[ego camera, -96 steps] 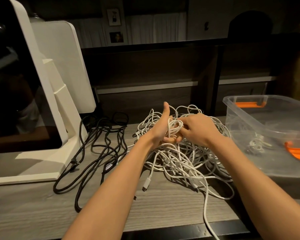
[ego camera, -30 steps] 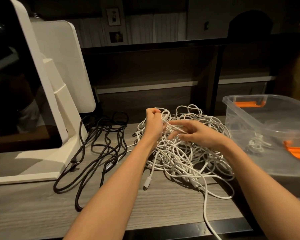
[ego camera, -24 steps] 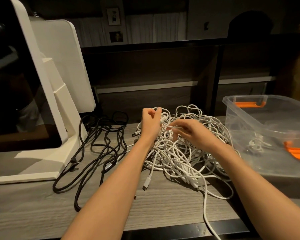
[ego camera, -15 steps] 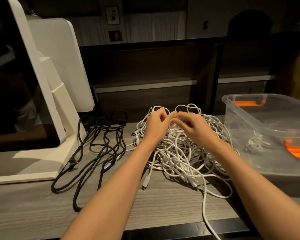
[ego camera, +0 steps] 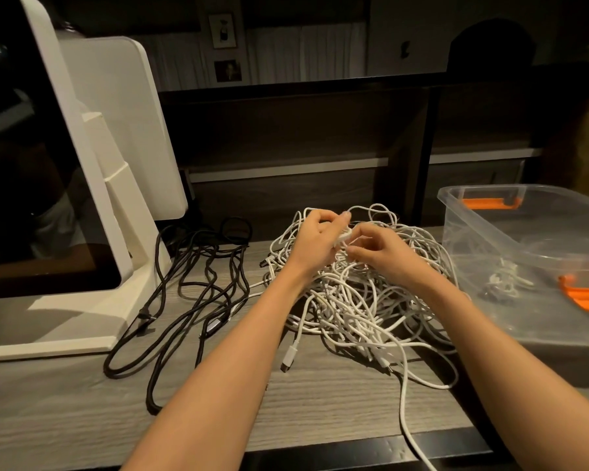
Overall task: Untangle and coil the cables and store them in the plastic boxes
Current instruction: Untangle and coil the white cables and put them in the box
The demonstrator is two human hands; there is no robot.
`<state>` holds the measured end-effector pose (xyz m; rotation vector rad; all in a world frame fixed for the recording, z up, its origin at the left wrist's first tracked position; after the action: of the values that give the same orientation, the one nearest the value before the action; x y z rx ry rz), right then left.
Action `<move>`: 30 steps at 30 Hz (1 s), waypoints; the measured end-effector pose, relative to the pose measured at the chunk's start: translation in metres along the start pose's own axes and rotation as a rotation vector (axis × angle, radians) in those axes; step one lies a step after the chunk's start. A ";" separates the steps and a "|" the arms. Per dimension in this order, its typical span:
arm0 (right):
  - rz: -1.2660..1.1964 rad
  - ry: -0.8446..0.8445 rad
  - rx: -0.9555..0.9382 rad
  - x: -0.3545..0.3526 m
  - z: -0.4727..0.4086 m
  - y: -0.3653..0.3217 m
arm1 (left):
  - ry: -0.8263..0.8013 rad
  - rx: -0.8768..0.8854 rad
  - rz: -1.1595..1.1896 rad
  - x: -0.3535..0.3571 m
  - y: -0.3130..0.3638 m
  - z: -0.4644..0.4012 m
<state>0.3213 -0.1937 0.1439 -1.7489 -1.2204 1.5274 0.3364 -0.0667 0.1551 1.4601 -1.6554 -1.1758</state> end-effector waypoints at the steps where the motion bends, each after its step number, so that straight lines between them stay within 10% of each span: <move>1: 0.032 -0.006 -0.002 0.001 0.000 0.000 | 0.044 -0.021 0.002 -0.002 -0.002 -0.001; 14: 0.570 0.080 -0.319 0.012 0.004 -0.023 | 0.190 -0.062 -0.211 -0.010 -0.014 -0.005; 30: 0.033 0.277 -0.140 -0.001 0.001 -0.018 | -0.084 -0.112 -0.094 0.002 -0.013 -0.001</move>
<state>0.3152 -0.1861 0.1596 -2.0025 -1.1845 1.1914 0.3425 -0.0689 0.1435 1.4491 -1.5640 -1.3764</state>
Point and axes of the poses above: each hand's wrist, its own z-axis away from the middle knuckle, its own x-axis out of the palm, y = z × x, the point moved 4 cm from there along -z, towards the middle knuckle, and after that the axes turned 6 degrees about x, right-handed, at the moved point
